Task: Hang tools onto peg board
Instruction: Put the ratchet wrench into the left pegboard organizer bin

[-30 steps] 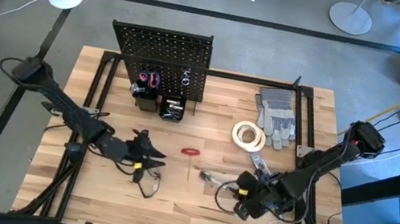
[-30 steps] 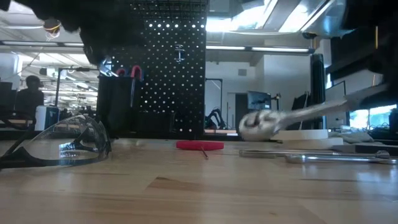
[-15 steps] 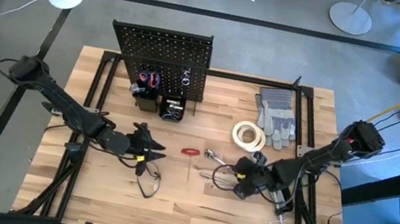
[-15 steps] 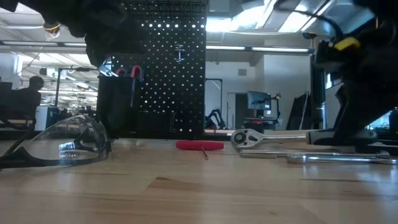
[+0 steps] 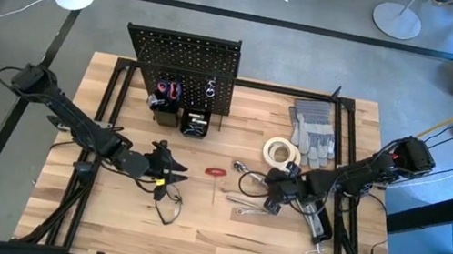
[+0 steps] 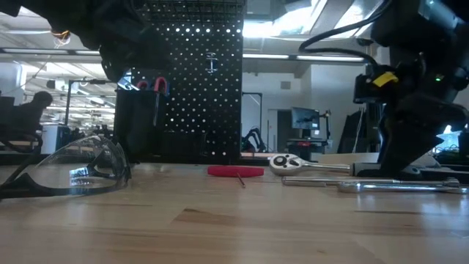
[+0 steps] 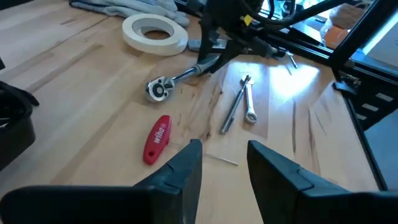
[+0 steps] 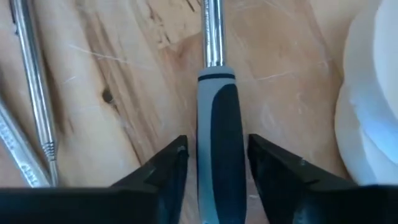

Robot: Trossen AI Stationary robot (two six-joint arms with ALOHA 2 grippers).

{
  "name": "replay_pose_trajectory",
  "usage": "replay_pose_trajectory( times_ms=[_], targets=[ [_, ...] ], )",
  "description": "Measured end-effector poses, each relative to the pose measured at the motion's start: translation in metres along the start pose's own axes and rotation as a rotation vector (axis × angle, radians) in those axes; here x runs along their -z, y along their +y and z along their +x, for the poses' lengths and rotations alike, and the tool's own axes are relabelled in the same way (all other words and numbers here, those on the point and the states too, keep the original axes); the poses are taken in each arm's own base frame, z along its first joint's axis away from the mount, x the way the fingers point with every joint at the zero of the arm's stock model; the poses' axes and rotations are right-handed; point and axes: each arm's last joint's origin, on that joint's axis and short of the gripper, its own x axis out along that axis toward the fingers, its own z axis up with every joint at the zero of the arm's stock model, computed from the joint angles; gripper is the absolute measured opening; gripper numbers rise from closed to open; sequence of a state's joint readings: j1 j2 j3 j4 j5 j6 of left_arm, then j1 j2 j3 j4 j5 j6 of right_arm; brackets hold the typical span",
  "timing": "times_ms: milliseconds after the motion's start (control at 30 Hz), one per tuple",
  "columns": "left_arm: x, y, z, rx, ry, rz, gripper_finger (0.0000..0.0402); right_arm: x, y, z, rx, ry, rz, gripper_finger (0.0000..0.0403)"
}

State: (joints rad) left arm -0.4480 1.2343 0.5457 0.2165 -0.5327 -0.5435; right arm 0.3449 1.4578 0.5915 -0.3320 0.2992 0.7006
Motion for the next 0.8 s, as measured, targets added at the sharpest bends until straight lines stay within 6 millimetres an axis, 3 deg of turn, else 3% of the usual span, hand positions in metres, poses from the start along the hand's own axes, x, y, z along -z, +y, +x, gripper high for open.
replay_pose_trajectory(
  times_ms=[200,367,500,667,800],
  targets=[
    [0.000,-0.001,0.000,0.003,0.001,0.000,0.0116,-0.005,-0.002,-0.002,-0.040,0.074,-0.036,0.0238],
    [0.001,-0.002,-0.001,0.009,0.004,0.003,0.0116,-0.017,0.004,-0.007,-0.066,0.041,-0.073,0.0269],
    [0.001,-0.002,-0.001,0.009,0.004,0.003,0.0116,-0.021,0.005,-0.004,-0.030,-0.025,-0.104,0.0273],
    [0.002,-0.001,-0.001,0.006,0.009,0.008,0.0116,-0.020,0.001,0.014,0.030,0.022,-0.125,0.0272],
    [0.002,-0.001,-0.001,0.001,0.018,0.014,0.0116,-0.018,0.001,0.026,0.030,0.070,-0.129,0.0241]
  ],
)
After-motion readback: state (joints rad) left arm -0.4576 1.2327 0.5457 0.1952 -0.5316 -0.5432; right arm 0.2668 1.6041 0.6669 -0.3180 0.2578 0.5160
